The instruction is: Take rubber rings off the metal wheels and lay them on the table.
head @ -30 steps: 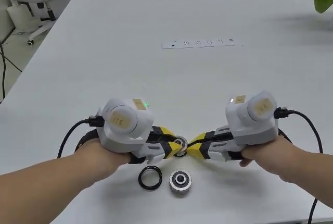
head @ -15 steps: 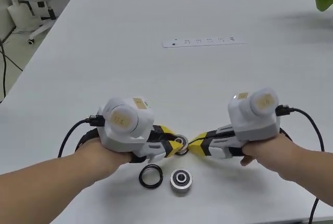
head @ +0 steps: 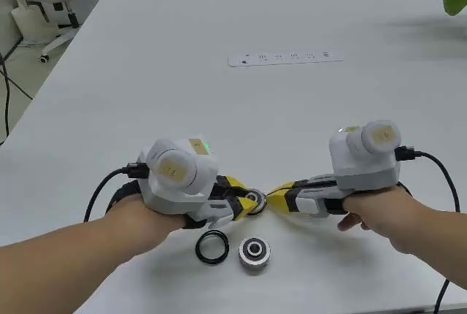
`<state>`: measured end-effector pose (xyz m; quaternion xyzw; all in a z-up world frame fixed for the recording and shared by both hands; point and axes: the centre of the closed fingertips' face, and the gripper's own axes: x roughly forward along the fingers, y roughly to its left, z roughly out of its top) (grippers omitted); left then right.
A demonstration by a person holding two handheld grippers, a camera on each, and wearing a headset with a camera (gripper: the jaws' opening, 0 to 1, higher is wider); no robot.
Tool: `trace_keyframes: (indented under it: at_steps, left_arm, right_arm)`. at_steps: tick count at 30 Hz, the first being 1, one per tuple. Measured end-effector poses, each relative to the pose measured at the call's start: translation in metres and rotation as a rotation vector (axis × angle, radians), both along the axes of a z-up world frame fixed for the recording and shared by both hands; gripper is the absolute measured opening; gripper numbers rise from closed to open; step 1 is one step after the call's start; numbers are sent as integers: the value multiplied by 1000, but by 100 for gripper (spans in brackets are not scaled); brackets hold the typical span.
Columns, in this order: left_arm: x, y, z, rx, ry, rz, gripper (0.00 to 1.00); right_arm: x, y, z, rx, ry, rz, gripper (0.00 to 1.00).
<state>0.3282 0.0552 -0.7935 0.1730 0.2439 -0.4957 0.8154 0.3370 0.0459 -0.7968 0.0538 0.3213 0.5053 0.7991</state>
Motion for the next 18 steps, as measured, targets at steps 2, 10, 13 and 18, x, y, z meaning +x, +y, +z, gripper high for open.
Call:
trace_keyframes:
  at_steps: [2, 10, 13, 18]
  left_arm:
    - [0, 0, 0, 1, -1, 0, 13]
    - [0, 0, 0, 4, -3, 3, 13]
    - [1, 0, 0, 6, -1, 8, 12]
    - [1, 0, -1, 13, 1, 8, 12]
  right_arm:
    - [-2, 1, 0, -8, -8, 2, 0]
    - [-2, 2, 3, 6, -28, 14, 0]
    - [-3, 3, 4, 8, -22, 11, 0]
    - [-6, 6, 7, 10, -17, 15, 0]
